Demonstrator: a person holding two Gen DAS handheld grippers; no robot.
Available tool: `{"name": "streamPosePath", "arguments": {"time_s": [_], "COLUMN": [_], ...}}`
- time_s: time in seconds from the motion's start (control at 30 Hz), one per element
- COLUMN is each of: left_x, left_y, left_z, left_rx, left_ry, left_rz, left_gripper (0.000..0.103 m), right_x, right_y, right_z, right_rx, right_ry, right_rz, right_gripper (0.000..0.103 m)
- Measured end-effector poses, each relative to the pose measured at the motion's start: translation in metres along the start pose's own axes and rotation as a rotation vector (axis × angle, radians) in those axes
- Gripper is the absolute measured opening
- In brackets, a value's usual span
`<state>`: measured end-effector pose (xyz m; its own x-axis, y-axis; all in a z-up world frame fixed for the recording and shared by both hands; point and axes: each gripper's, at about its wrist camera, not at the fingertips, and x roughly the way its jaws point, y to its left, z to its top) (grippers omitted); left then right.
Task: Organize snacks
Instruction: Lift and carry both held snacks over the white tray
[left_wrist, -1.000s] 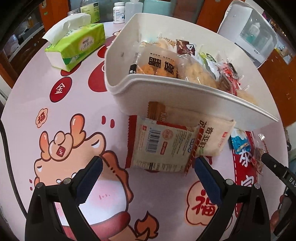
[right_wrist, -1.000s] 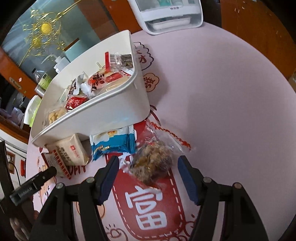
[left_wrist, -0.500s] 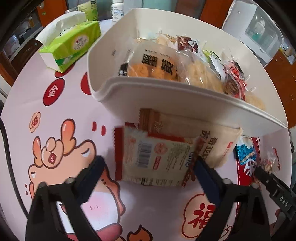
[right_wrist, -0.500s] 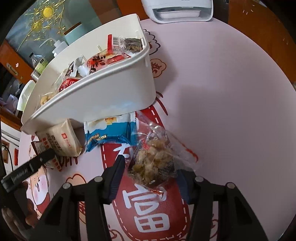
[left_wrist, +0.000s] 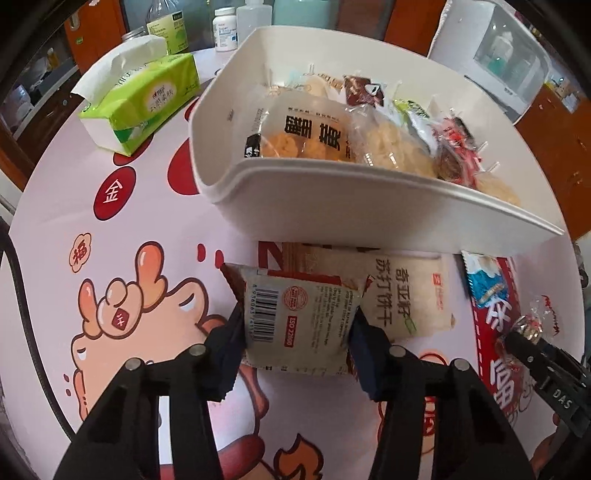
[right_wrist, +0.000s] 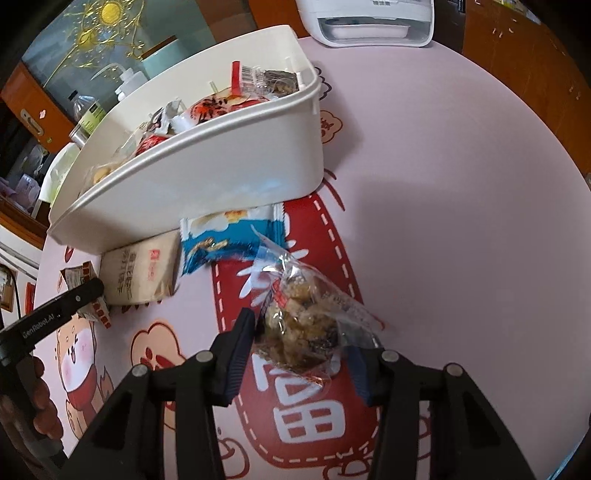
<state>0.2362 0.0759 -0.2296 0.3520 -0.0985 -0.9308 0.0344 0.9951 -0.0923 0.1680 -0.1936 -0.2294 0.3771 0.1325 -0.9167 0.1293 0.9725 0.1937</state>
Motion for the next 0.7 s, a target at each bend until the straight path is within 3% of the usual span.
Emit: {"name": "streamPosePath", "arguments": {"time_s": [0.4, 0.57, 0.7], "left_x": [-0.046, -0.058, -0.079], "left_y": [0.005, -0.011, -0.024], "left_z": [-0.031, -0.041, -0.042], "left_rx": [0.061, 0.094, 0.135], "left_ry": [-0.024, -0.017, -0.055], "left_rz": [-0.032, -0.071, -0.092], "left_gripper": [0.05, 0.05, 0.05], "right_x": [-0.023, -0.038, -0.057], "right_y": [0.028, 0.046, 0.059], "right_z": [-0.021, -0.028, -0.029], "right_rx": [-0.039, -0.07, -0.103], "right_ry": [-0.019, -0.04, -0.082], "right_rz": [0.031, 0.053, 0.07], "right_gripper": [0.047, 0.047, 0.047]}}
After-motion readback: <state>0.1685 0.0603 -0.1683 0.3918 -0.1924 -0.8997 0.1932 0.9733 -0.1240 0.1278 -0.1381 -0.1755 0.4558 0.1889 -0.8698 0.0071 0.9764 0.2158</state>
